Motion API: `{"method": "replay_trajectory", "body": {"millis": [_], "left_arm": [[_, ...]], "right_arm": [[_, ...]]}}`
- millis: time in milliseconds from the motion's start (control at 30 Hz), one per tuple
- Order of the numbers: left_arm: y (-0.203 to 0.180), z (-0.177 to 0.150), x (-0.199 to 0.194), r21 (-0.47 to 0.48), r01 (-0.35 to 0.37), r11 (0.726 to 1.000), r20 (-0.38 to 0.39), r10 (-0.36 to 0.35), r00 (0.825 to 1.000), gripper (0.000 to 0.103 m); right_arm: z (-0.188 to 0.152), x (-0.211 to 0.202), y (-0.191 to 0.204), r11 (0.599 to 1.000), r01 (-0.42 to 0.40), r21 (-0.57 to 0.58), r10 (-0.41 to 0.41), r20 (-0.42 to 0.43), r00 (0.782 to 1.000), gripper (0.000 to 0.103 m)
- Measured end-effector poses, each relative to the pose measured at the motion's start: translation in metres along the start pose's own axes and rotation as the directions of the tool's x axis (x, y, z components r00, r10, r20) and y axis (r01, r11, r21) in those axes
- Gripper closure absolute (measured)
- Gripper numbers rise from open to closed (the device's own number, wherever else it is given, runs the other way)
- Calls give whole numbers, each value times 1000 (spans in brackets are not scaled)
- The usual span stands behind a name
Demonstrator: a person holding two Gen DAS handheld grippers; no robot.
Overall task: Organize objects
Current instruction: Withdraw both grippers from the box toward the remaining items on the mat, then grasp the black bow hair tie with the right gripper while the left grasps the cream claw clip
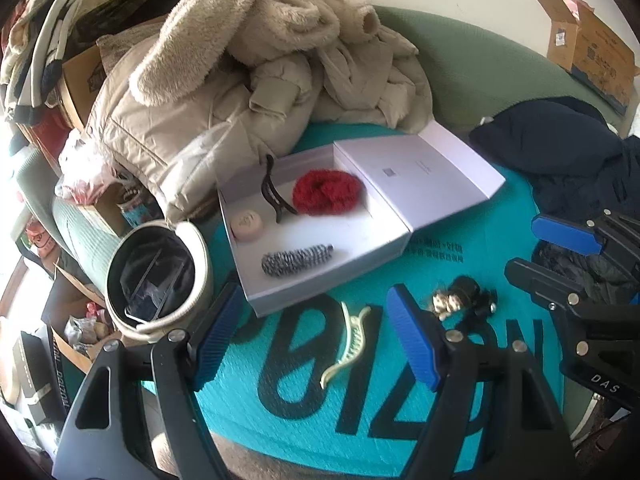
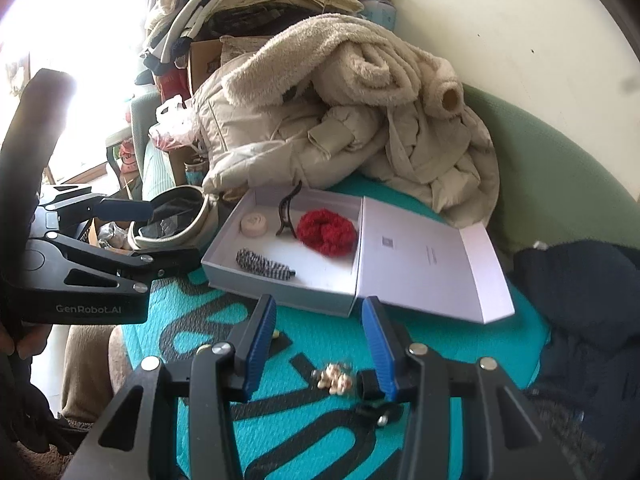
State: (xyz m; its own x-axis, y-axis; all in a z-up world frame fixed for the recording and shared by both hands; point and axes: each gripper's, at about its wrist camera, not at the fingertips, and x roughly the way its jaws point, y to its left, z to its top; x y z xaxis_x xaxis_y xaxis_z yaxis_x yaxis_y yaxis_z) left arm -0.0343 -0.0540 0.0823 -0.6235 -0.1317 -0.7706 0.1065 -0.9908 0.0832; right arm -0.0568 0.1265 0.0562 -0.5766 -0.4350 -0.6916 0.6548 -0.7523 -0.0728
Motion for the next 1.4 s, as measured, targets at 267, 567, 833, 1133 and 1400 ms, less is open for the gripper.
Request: {"method": "replay_trajectory", "body": {"millis": [267,567,833,1133,1400], "left_arm": [[-11,-34,5,25,23,999,-40,-22,999,30],[-16,-63,18,23,57,998,-67,-55,996,30],[-25,-81,44,29,85,996,-114,-81,990,30],[-26,-84,83,10,92,996,-168,-89,982,30],[-29,-80,129,-2,69,998,-235,-67,970,30]], "right_arm": [[-34,0,6,999,-1,40,3,-41,999,58],[-66,13,7,998,-13,67,20,-99,995,58],[-83,32,5,996,-24,82,35,-135,990,58],[-96,61,-4,992,-48,116,67,-162,984,58],[-105,85,-29,989,-23,148,50,-184,982,58]]}}
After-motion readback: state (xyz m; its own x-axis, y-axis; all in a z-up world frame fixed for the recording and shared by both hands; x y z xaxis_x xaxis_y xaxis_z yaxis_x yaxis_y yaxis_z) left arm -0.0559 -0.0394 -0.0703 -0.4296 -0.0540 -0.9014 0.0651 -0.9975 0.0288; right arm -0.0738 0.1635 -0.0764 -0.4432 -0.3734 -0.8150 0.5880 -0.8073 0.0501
